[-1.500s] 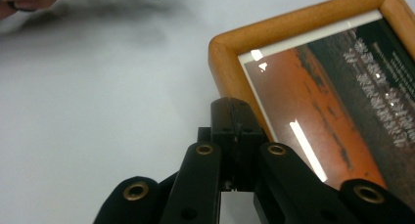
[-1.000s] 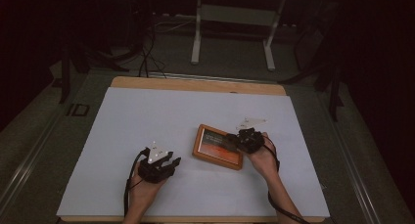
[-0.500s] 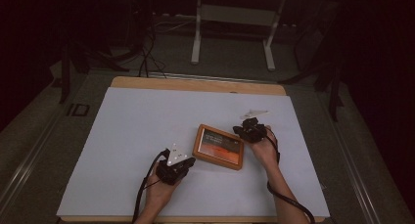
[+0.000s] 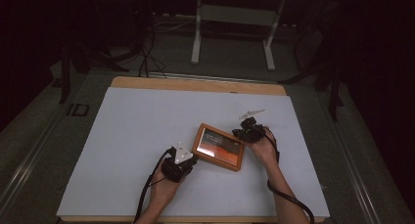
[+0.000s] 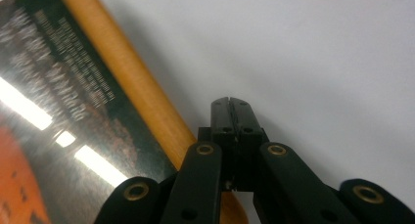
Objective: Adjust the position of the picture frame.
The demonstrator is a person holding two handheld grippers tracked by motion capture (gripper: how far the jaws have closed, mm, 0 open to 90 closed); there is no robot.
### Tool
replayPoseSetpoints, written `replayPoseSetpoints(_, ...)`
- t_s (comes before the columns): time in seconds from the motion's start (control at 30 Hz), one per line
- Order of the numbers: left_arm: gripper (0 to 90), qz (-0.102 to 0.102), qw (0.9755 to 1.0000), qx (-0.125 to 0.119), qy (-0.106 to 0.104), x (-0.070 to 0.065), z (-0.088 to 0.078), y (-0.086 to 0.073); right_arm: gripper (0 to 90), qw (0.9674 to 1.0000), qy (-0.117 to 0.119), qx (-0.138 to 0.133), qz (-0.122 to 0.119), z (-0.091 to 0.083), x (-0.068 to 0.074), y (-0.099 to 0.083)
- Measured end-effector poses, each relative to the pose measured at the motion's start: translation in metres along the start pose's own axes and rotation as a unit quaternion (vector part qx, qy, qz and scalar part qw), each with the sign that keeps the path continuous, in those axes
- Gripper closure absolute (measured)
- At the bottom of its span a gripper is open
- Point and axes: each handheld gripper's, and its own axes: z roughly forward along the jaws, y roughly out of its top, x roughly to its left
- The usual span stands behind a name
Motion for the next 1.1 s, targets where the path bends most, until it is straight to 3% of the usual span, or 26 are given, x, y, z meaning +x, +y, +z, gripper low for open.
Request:
replayPoseSetpoints(0.2, 89.0, -0.019, 0.9996, 0.005, 0.022, 0.011, 0.001, 0.001, 90.0, 0.9996, 0.005, 0.011, -0.024, -0.009, 0.012, -0.005)
replayPoseSetpoints(0.27, 89.0, -0.022, 0.9990, 0.005, 0.039, 0.017, 0.002, 0.002, 90.0, 0.9994, 0.008, 0.014, -0.031, -0.013, 0.018, -0.009)
replayPoseSetpoints(0.4, 89.1, -0.050, 0.9977, -0.001, 0.045, 0.030, 0.005, 0.002, 90.0, 0.9982, 0.021, 0.023, -0.051, -0.021, 0.033, -0.018)
replayPoseSetpoints(0.57, 88.3, -0.068, 0.9963, 0.008, 0.051, 0.043, 0.008, 0.008, 90.0, 0.9966, 0.059, 0.029, -0.050, -0.025, 0.041, -0.027)
replayPoseSetpoints(0.67, 77.9, -0.101, 0.9939, 0.000, 0.043, 0.048, 0.004, 0.007, 88.4, 0.9980, 0.050, 0.019, -0.035, -0.025, 0.039, -0.025)
replayPoseSetpoints(0.73, 66.8, -0.107, 0.9934, -0.001, 0.039, 0.048, 0.001, 0.007, 77.0, 0.9984, 0.053, 0.003, -0.018, -0.025, 0.037, -0.022)
replayPoseSetpoints(0.87, 55.9, -0.126, 0.9918, -0.017, 0.015, 0.046, -0.007, 0.010, 61.7, 0.9986, 0.049, -0.020, 0.009, -0.029, 0.035, -0.015)
replayPoseSetpoints(1.0, 48.7, -0.130, 0.9914, -0.015, -0.003, 0.039, -0.006, 0.011, 53.1, 0.9941, 0.085, -0.052, 0.043, -0.033, 0.032, -0.013)
replayPoseSetpoints(1.1, 44.7, -0.132, 0.9912, -0.008, -0.007, 0.034, -0.002, 0.012, 47.9, 0.9925, 0.101, -0.051, 0.048, -0.029, 0.034, -0.012)
